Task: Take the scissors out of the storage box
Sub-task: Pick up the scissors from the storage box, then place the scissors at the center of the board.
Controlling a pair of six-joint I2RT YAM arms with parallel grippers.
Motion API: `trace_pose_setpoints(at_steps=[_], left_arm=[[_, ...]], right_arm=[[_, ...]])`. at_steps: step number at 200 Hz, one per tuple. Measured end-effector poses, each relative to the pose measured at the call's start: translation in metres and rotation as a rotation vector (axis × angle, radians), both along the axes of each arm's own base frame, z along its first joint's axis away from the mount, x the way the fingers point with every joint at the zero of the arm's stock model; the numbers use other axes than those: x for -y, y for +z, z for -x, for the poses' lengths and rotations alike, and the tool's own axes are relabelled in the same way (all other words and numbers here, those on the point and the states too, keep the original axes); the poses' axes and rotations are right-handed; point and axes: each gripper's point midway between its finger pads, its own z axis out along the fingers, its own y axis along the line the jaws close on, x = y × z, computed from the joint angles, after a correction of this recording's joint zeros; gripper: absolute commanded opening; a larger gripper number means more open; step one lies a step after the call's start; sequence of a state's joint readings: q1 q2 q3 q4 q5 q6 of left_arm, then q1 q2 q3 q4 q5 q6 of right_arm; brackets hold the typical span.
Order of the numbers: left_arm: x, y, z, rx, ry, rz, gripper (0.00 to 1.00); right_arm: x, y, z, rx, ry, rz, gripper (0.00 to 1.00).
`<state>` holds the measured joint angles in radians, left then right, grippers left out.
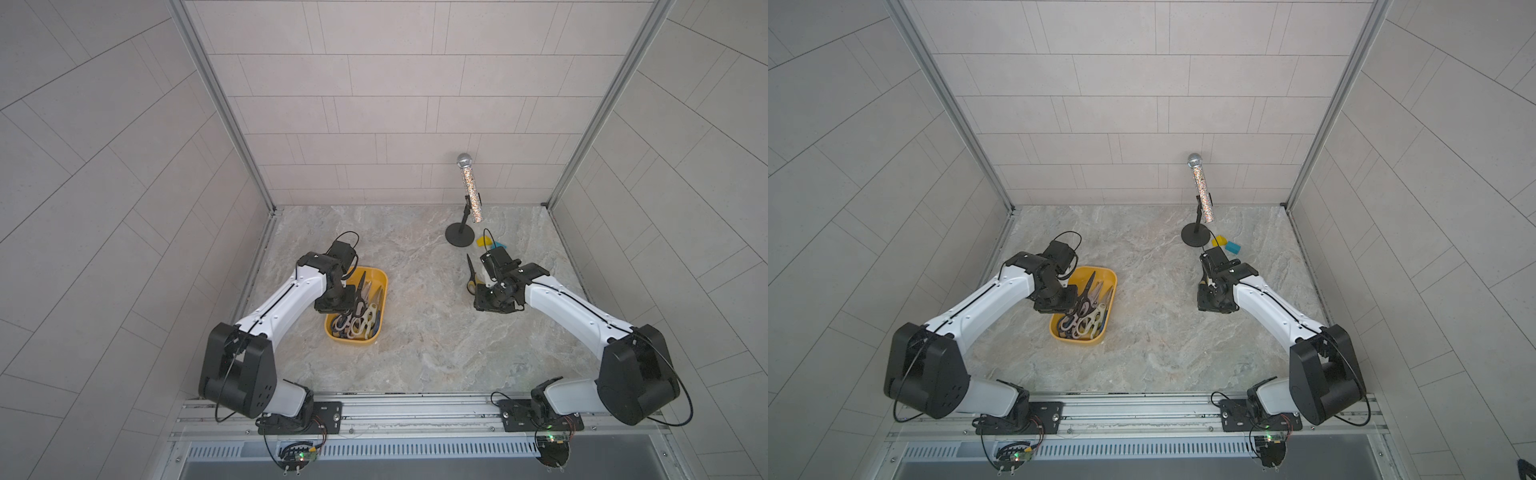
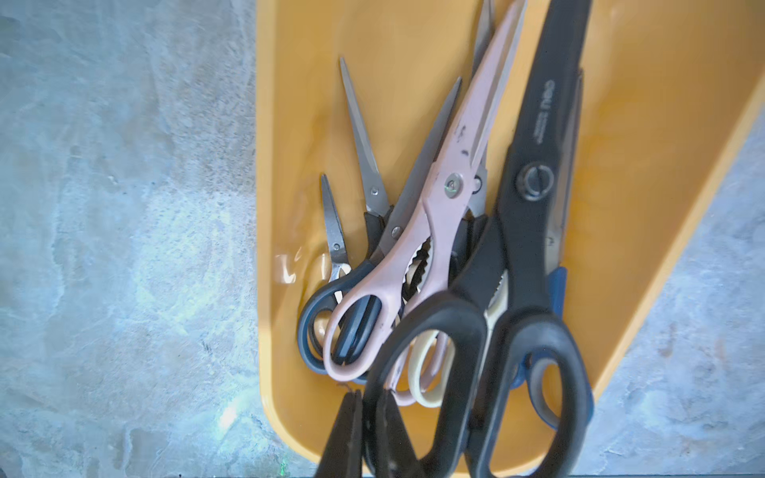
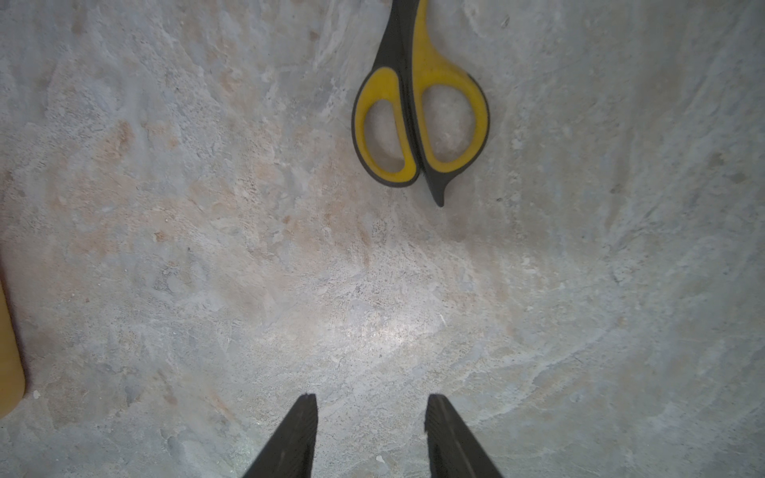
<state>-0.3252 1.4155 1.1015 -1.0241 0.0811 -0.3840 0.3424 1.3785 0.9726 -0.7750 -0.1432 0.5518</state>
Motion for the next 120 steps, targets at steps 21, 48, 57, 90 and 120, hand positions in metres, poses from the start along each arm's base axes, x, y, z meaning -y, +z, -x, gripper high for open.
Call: trace_pose_setpoints(at_steps=[21, 48, 57, 90, 120], left_arm=[[0.003, 0.014, 0.002, 0.041, 0.059, 0.047, 0.00], [0.015, 0.030, 0.001, 0.104, 0.125, 0.117, 0.00], [0.022, 0.033, -0.001, 0.123, 0.135, 0.135, 0.00], [0.055, 0.039, -0.013, 0.193, 0.149, 0.198, 0.00], [0.093, 0.035, -0.027, 0.226, 0.136, 0.216, 0.00]], right_arm=[[0.000, 0.002, 0.000, 0.006, -0.005, -0.004, 0.47], [0.001, 0.004, -0.001, 0.010, -0.017, -0.011, 0.47], [0.002, 0.003, -0.001, 0.008, -0.023, -0.015, 0.47], [0.015, -0.005, 0.004, -0.017, -0.075, -0.012, 0.47], [0.024, -0.009, 0.014, -0.020, -0.104, 0.000, 0.48]])
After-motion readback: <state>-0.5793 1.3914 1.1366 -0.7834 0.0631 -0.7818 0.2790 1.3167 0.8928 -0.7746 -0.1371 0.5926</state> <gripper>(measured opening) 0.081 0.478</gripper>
